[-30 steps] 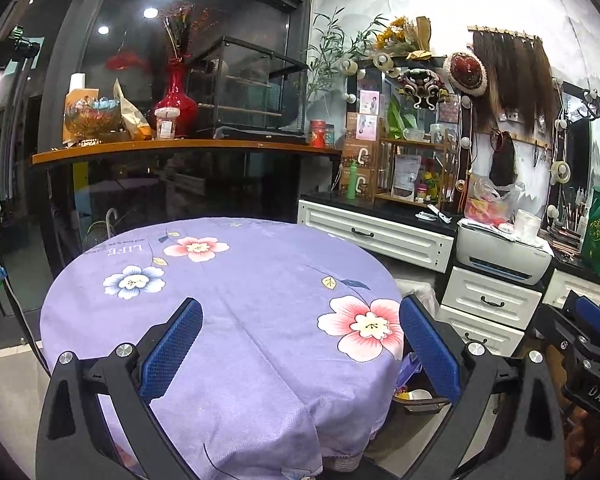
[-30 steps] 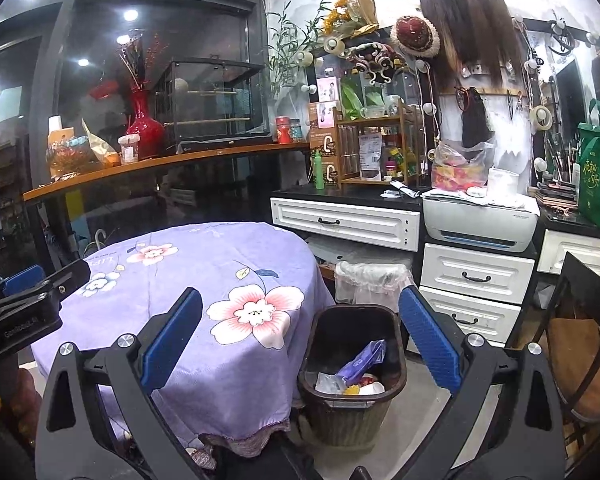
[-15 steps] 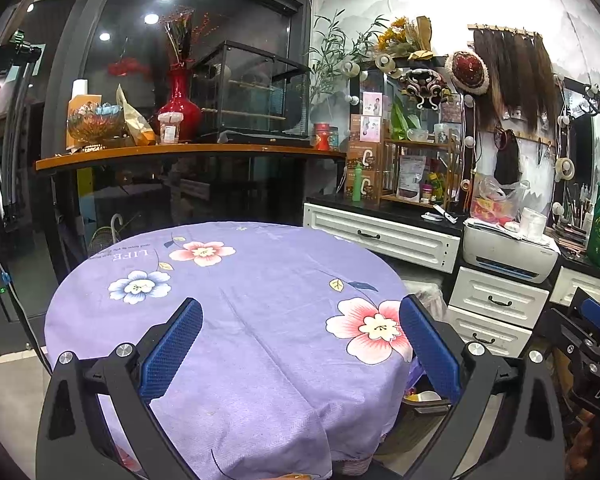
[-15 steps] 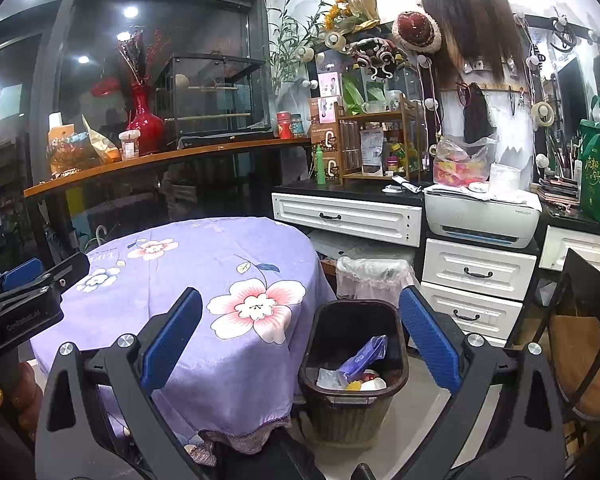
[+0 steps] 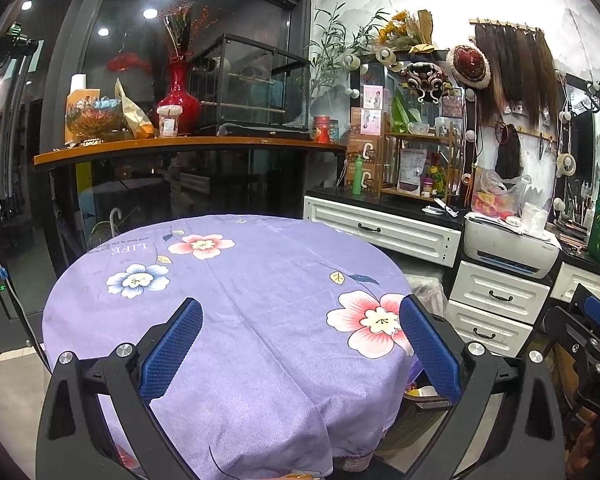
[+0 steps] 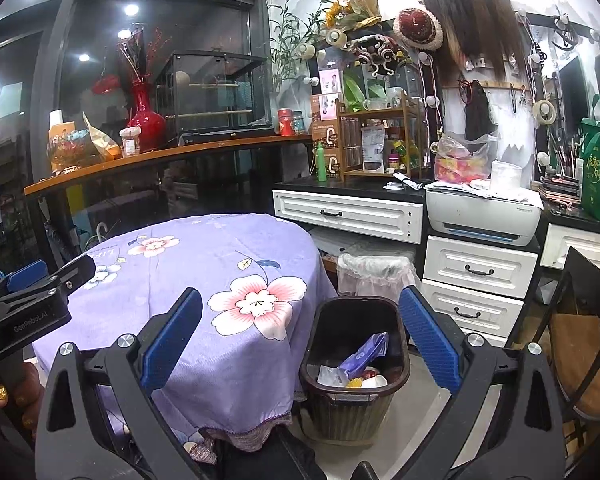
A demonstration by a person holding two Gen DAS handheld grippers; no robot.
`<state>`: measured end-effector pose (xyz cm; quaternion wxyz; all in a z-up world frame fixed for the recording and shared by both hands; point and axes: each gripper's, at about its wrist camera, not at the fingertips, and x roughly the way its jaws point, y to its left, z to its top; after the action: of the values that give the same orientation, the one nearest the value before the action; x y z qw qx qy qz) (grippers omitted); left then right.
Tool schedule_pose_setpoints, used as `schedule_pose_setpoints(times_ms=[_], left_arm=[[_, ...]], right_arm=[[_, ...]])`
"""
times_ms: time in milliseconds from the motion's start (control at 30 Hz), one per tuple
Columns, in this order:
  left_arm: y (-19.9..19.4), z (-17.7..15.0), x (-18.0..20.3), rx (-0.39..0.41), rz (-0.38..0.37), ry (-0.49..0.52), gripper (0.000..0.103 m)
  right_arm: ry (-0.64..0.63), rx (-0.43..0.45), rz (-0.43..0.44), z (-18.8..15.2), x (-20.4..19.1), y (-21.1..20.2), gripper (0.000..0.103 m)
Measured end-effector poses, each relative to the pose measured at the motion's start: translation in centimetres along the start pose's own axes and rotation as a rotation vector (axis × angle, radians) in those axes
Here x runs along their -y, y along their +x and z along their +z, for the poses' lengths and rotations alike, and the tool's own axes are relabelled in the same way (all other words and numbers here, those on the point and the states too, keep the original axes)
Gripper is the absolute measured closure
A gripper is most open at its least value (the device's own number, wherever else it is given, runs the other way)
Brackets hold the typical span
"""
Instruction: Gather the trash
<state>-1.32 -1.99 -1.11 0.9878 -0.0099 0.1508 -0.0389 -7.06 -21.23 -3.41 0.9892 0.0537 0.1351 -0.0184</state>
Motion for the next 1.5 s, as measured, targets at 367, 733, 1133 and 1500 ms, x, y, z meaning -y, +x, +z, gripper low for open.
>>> schedule_pose_setpoints(times_ms=[367,733,1133,1500], left_arm=[[0.7,-0.2,0.0,-0.029,-0.002,0.001,0.005],[0.9,-0.4,0.1,-0.037,0.001,0.009,0.006],[1.0,-0.5,0.0,-0.039,-0.004,0.012,0.006],[1.2,-0.5,0.0,-0.044,0.002,0.014,0.005]], right_arm=[[-0.002,-0.008,0.001,-0.3,0.2,0.2,0.006],[-0.002,-0.009,0.001,-0.5,0.2,0.3,0.006],[-0.002,-0.01,0.002,-0.4,0.2,0.3,0.006],[-0.002,-0.011,0.002,-0.4,0.2,0.3,0.006]])
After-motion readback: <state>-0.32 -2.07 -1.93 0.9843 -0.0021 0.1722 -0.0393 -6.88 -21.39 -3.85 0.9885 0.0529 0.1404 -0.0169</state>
